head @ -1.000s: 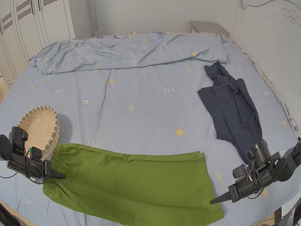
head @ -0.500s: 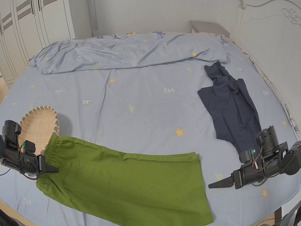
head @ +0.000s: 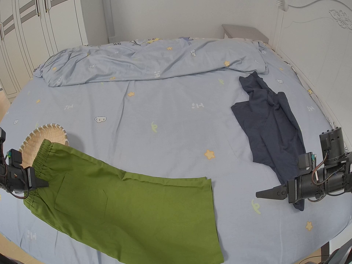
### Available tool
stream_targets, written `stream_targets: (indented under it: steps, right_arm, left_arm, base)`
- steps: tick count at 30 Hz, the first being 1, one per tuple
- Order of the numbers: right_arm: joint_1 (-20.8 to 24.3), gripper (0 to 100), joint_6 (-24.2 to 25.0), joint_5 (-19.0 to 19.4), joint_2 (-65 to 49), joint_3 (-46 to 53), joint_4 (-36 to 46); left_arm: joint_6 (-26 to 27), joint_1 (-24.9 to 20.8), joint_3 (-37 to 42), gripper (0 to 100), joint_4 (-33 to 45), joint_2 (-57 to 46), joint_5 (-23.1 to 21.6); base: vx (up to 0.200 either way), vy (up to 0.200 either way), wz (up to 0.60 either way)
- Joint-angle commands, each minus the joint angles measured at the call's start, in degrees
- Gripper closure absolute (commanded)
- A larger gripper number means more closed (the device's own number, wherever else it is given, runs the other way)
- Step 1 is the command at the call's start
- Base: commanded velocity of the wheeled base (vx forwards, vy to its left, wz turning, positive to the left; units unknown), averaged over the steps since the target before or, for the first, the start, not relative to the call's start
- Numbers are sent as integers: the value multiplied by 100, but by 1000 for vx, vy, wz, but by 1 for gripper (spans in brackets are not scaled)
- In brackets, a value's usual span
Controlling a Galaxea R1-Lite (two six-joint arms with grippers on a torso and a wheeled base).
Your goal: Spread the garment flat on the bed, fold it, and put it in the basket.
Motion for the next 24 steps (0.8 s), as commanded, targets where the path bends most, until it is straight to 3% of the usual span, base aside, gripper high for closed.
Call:
stream_targets:
  steps: [1,4,6,7,8,10,13,14,15,16,17,20,24]
  right_arm:
    - [17,0,4,5,-306,-26,108]
    - [17,0,13,5,-622,-219,486]
    - [17,0,13,5,-622,-219,486]
    - [-44,0,13,-4,-745,-351,714]
    - [-53,0,13,-4,-745,-377,750]
    - [-53,0,13,-4,-745,-377,758]
    - [-53,0,13,-4,-737,-369,758]
    - [-53,0,4,-4,-719,-369,758]
    - [-53,0,4,-4,-710,-360,758]
    - [-53,0,4,-4,-710,-360,758]
    - [-53,0,4,-4,-701,-360,758]
    - [-53,0,4,-4,-710,-369,758]
    - [-53,0,4,-4,-710,-369,758]
  left_arm:
    - [-66,-436,-49,100,159,-318,36]
    - [-383,-1095,-594,100,1046,-801,54]
    - [-383,-1095,-594,100,1046,-801,54]
    - [-567,-1684,-1306,100,2031,-898,405]
    - [-743,-1983,-1455,100,2198,-898,555]
    - [-1262,-2607,-1693,100,2215,-880,792]
    - [-1262,-2607,-1693,100,2215,-880,792]
    - [-2290,-4101,-2132,100,2224,-660,1346]
    - [-2404,-4391,-2176,100,2224,-564,1478]
    - [-2404,-4391,-2176,100,2224,-564,1478]
    - [-2580,-4989,-2264,100,2215,-291,1776]
    - [-2782,-5499,-2440,100,2215,157,2190]
    - [-2897,-5938,-2800,100,2215,702,2286]
  base:
    - [0,0,0]
    - [0,0,0]
    - [0,0,0]
    - [0,0,0]
    - [0,0,0]
    - [0,0,0]
    - [0,0,0]
    - [0,0,0]
    - [0,0,0]
    - [0,0,0]
    - [0,0,0]
    - [0,0,0]
    - [0,0,0]
